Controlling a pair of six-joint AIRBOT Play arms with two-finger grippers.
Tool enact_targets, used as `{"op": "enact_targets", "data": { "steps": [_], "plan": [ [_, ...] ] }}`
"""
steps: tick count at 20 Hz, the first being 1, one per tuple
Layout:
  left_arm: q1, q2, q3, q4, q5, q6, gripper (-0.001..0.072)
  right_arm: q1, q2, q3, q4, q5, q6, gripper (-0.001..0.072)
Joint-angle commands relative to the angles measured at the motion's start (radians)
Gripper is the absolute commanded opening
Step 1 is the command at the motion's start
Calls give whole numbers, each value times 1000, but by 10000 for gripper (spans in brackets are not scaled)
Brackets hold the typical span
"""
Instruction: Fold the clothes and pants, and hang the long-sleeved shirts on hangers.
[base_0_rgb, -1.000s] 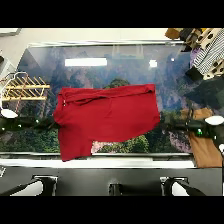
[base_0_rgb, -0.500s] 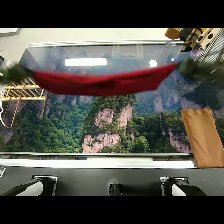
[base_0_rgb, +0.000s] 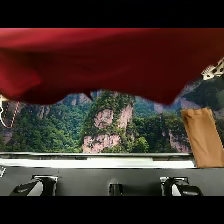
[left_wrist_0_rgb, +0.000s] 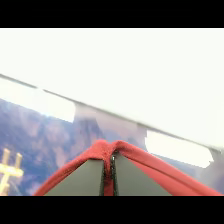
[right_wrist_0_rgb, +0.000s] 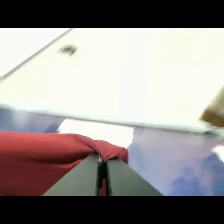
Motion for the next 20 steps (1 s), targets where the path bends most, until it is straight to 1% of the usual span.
{"op": "enact_targets", "data": {
  "steps": [1,3,5,7,8,11,13,14,16,18,20],
  "plan": [
    [0,103,18,136,-68,-93,11,1,87,19,-149,-29,99,26],
    [0,106,18,135,-113,-96,11,1,69,19,-171,-35,121,26],
    [0,91,18,134,-140,-95,11,1,21,19,-186,-26,174,26],
    [0,61,13,118,-167,-81,11,1,-54,19,-184,20,194,26],
    [0,34,2,92,-181,-61,11,1,-108,19,-181,63,211,27],
    [-1,-77,-87,-30,-195,30,11,1,-309,19,-170,214,210,26],
    [-3,-194,-185,-53,-192,89,11,1,-461,14,-170,280,193,26],
    [-3,-259,-232,-53,-179,106,12,2,-540,14,-170,297,177,26],
    [-14,-409,-312,-53,-103,142,12,2,-682,14,-160,292,167,26],
    [-42,-577,-338,-54,7,177,12,2,-822,14,-135,246,156,26],
    [-74,-740,-337,-71,150,208,12,2,-942,14,-116,170,154,26]
  ]
}}
